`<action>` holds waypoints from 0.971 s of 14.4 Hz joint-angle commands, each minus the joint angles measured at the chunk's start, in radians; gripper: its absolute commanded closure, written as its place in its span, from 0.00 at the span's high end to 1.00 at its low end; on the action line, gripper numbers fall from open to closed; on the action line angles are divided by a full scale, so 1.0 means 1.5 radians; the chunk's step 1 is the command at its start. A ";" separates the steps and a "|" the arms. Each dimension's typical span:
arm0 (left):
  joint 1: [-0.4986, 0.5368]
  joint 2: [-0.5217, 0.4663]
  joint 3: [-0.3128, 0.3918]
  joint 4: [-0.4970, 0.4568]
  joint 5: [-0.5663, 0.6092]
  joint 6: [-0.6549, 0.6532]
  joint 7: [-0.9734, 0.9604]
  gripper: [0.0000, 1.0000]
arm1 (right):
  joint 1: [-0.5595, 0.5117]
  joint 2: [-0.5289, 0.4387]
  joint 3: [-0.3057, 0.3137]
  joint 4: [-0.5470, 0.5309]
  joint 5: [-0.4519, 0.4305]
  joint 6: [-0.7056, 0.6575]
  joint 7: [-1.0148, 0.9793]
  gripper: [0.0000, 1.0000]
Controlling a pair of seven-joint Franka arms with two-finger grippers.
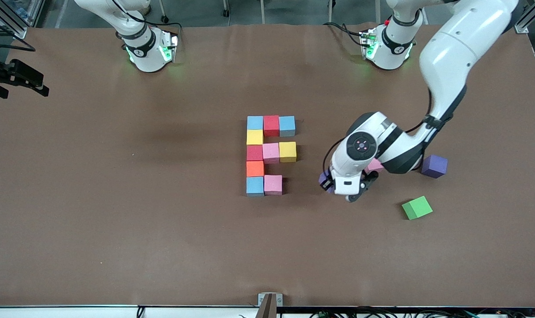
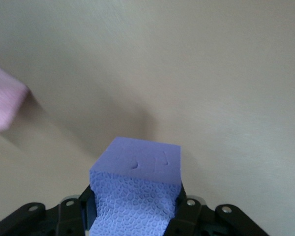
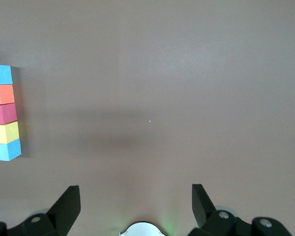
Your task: Arrange 11 blocks into digit 3
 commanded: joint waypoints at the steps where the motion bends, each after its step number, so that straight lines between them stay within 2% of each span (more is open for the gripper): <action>1: -0.143 0.036 0.132 0.109 -0.105 -0.020 -0.074 0.43 | 0.000 -0.018 0.001 -0.014 -0.005 0.004 -0.002 1.00; 2: -0.179 0.043 0.176 0.133 -0.145 -0.020 -0.098 0.43 | 0.000 -0.017 0.001 -0.013 -0.005 0.003 0.002 1.00; 4: -0.210 0.051 0.219 0.148 -0.181 -0.019 -0.119 0.43 | 0.000 -0.017 0.001 -0.012 -0.004 0.003 0.003 1.00; 8: -0.216 0.081 0.221 0.171 -0.206 0.005 -0.224 0.40 | 0.001 -0.017 0.002 -0.005 -0.004 0.002 0.002 1.00; 11: -0.227 0.088 0.221 0.171 -0.240 0.026 -0.315 0.40 | 0.000 -0.017 0.001 0.003 -0.004 0.002 0.003 1.00; 14: -0.234 0.090 0.221 0.169 -0.264 0.033 -0.407 0.35 | 0.000 -0.017 0.001 0.003 -0.005 0.002 0.003 1.00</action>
